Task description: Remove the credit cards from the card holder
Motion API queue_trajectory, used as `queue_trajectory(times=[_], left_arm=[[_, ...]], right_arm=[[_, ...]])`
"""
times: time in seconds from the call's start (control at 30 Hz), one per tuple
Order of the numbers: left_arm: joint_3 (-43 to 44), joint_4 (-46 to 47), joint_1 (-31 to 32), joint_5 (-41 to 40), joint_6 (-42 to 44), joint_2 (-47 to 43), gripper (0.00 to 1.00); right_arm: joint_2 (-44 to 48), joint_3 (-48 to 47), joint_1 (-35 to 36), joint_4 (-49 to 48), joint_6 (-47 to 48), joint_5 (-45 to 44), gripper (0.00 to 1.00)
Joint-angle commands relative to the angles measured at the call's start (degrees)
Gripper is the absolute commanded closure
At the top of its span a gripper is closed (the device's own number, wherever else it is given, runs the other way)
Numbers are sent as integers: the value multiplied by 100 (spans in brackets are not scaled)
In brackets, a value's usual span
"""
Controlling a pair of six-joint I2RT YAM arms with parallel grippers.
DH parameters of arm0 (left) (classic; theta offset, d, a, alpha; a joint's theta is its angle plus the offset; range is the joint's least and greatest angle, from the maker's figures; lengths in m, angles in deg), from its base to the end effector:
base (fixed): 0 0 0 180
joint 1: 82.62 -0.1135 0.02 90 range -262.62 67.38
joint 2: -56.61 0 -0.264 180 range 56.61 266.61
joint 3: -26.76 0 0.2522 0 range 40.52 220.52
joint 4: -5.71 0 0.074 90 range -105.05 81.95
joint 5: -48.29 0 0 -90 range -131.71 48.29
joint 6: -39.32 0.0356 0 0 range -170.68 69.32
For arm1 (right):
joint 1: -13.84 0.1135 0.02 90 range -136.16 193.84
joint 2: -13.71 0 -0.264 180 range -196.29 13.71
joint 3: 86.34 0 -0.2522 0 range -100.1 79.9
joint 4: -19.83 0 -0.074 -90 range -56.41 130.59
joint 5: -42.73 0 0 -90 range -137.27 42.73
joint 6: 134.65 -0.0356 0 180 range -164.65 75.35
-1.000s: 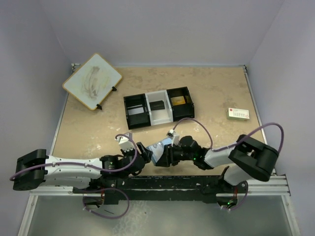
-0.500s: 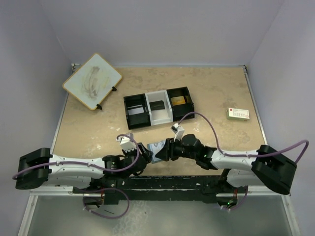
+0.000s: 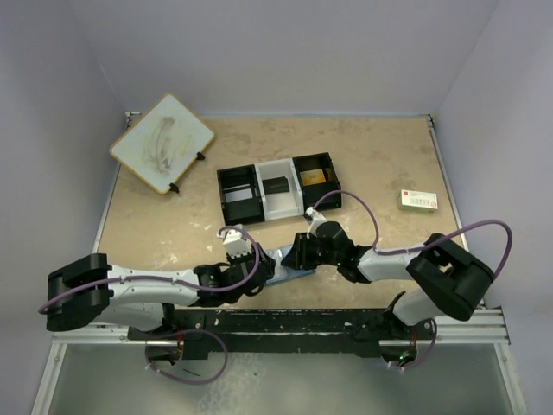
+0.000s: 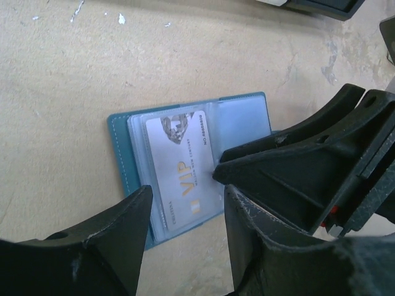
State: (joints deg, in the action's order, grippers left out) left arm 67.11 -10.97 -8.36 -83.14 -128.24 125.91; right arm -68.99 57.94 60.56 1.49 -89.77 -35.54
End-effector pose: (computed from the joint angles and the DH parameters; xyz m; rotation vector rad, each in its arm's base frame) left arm 0.0818 -0.2032 0.1664 -0.4002 2.1767 -0.6638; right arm 0.1689 0.1899 0.1388 -0.1710 2.2802 1.1359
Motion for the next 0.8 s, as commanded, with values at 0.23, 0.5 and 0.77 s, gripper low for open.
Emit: queue_trajectory(times=[0.23, 0.5, 0.77], left_arm=[[488, 399, -420, 716, 860, 650, 61], [296, 293, -529, 714, 540, 1225, 68], [43, 349, -518, 846, 319, 1308, 79]], right_arm=[[-452, 117, -84, -883, -112, 425, 66], [-687, 117, -93, -996, -308, 393, 68], [-748, 293, -109, -1490, -604, 584, 81]])
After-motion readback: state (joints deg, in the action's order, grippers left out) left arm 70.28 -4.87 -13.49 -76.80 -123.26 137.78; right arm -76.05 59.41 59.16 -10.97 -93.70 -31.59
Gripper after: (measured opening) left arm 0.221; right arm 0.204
